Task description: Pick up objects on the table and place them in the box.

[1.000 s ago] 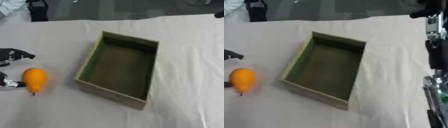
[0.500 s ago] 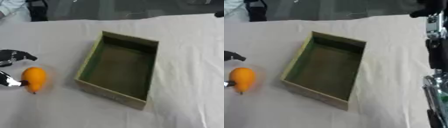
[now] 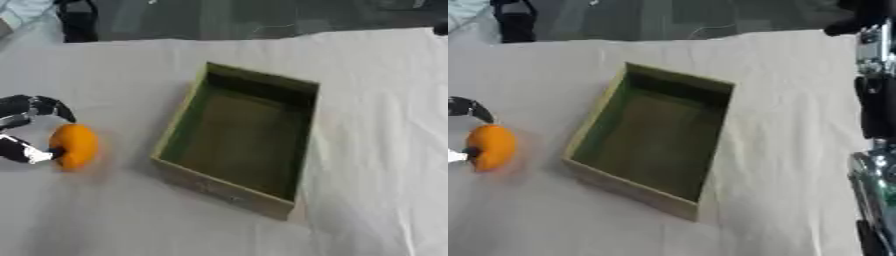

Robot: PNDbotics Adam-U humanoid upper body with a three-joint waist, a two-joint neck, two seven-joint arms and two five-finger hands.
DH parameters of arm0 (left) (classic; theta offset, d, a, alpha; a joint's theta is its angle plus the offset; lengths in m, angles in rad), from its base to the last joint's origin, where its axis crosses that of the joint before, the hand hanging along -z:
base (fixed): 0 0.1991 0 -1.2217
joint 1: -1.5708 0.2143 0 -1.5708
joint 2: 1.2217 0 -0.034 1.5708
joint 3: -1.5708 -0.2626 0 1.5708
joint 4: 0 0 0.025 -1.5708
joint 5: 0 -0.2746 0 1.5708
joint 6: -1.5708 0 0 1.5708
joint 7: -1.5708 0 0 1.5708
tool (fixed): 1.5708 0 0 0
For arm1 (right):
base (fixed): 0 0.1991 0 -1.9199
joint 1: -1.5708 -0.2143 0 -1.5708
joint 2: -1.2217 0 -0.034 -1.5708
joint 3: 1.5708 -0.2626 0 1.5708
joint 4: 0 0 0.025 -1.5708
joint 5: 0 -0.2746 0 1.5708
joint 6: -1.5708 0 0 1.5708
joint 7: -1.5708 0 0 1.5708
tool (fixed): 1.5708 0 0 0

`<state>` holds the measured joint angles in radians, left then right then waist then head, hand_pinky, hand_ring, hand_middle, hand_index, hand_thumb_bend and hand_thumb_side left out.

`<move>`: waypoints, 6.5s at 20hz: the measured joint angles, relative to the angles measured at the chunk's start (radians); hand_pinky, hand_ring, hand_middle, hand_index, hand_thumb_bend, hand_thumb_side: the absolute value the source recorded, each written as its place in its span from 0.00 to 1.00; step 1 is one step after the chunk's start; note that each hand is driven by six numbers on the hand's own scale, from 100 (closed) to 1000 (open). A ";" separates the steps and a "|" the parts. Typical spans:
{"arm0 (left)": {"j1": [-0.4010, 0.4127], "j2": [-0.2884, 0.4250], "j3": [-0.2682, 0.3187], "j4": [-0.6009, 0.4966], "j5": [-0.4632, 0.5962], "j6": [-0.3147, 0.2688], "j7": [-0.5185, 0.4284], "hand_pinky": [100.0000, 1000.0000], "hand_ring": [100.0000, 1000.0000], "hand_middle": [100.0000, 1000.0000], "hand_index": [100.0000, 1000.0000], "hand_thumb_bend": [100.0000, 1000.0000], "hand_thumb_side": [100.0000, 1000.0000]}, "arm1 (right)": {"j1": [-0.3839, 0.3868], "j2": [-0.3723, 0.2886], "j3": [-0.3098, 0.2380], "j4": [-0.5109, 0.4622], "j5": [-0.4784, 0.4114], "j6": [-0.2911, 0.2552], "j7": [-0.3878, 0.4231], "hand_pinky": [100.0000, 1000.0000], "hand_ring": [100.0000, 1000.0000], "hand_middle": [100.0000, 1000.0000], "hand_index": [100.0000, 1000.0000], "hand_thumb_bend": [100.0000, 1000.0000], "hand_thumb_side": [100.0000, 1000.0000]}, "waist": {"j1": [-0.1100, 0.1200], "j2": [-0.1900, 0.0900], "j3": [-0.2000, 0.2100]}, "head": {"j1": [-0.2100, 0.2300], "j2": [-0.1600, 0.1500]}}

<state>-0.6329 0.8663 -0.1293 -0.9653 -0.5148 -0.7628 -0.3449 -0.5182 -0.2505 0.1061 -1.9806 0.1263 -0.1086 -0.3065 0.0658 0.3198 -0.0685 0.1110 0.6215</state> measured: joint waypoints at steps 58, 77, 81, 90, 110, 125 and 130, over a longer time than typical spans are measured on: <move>-0.387 -0.195 0.029 -0.143 0.369 0.093 -0.094 0.80 0.66 0.59 0.26 0.00 0.09 | -0.030 0.019 0.000 0.000 0.001 -0.002 -0.033 0.54 0.83 0.52 0.76 0.08 0.60 | 0.047 -0.014 -0.083 | 0.081 -0.012; -0.479 -0.379 0.020 -0.093 0.093 -0.028 0.028 0.78 0.69 0.61 0.26 0.00 0.07 | -0.113 0.072 0.001 0.000 -0.015 -0.047 -0.065 0.56 0.82 0.54 0.76 0.03 0.58 | 0.064 0.032 -0.217 | 0.219 -0.035; -0.481 -0.404 0.010 -0.096 0.035 -0.044 0.044 0.78 0.70 0.62 0.27 0.00 0.07 | -0.124 0.081 0.006 0.000 -0.022 -0.052 -0.062 0.56 0.82 0.54 0.76 0.03 0.58 | 0.068 0.039 -0.234 | 0.240 -0.035; -0.448 -0.439 -0.020 -0.094 -0.063 -0.047 0.047 0.78 0.70 0.62 0.27 0.00 0.07 | -0.125 0.082 0.006 0.000 -0.028 -0.056 -0.062 0.56 0.82 0.54 0.76 0.03 0.58 | 0.068 0.043 -0.235 | 0.241 -0.035; -0.378 -0.471 -0.065 -0.045 -0.290 -0.028 0.028 0.80 0.74 0.67 0.35 0.00 0.05 | -0.123 0.082 0.006 0.000 -0.028 -0.053 -0.068 0.56 0.82 0.53 0.76 0.03 0.58 | 0.068 0.042 -0.215 | 0.220 -0.035; -0.351 -0.477 -0.086 -0.108 -0.195 0.097 -0.097 0.87 0.83 0.79 0.81 0.17 0.19 | -0.113 0.082 0.005 0.000 -0.028 -0.046 -0.075 0.56 0.82 0.54 0.76 0.03 0.58 | 0.058 0.026 -0.194 | 0.210 -0.034; -0.333 -0.469 -0.074 -0.144 -0.113 0.138 -0.138 0.88 0.82 0.77 0.83 0.24 0.45 | -0.106 0.082 -0.001 0.000 -0.028 -0.043 -0.079 0.57 0.82 0.54 0.76 0.03 0.58 | 0.046 0.010 -0.176 | 0.200 -0.030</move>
<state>-0.9663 0.3973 -0.2032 -1.1093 -0.6278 -0.6246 -0.4833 -0.6238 -0.1685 0.1054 -1.9806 0.0988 -0.1518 -0.3858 0.1120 0.3299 -0.2445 0.3112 0.5912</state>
